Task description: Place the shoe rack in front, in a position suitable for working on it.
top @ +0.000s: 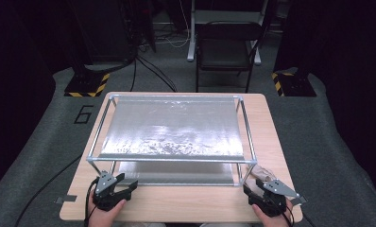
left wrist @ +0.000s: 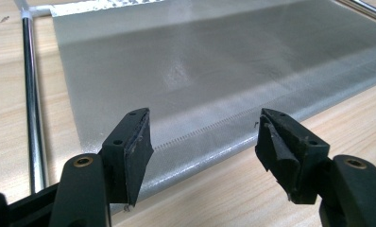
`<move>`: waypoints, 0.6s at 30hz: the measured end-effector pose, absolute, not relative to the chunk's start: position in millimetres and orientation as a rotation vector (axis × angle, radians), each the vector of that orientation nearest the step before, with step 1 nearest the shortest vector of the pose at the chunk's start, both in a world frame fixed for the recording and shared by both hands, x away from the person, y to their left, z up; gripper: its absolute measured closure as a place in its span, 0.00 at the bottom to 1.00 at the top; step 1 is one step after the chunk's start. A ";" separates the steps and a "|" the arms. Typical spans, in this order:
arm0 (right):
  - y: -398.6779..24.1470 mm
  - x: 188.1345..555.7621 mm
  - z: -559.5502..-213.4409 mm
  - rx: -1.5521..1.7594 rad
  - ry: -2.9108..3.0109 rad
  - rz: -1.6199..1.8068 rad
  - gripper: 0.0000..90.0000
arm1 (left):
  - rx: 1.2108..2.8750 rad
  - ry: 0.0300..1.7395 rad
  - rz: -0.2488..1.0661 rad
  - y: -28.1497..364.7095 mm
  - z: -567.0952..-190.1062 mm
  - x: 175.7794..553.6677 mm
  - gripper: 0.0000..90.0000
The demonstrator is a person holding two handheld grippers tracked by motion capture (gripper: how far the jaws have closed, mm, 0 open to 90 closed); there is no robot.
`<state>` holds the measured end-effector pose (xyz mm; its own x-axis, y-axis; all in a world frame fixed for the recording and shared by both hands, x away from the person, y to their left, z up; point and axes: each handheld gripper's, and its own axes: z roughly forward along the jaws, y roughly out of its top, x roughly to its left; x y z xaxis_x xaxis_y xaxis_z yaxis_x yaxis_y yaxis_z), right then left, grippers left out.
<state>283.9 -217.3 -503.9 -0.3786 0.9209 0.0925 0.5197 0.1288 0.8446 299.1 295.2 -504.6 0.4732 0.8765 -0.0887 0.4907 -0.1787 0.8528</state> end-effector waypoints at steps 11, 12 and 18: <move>-215.5 284.3 -501.6 1.359 1.968 1.195 0.47 | 1.824 1.127 0.555 292.1 -497.3 296.2 0.39; -213.1 285.0 -501.0 1.346 1.988 1.198 0.47 | 1.824 1.120 0.553 290.3 -494.3 295.4 0.39; -207.6 286.4 -499.2 1.337 1.995 1.206 0.48 | 1.837 1.071 0.547 283.5 -481.3 289.0 0.39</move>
<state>286.4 -207.6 -499.2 -0.4288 0.8980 0.0984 0.5042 0.1476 0.8509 289.0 283.5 -481.3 0.5242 0.8491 -0.0651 0.4449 -0.2079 0.8711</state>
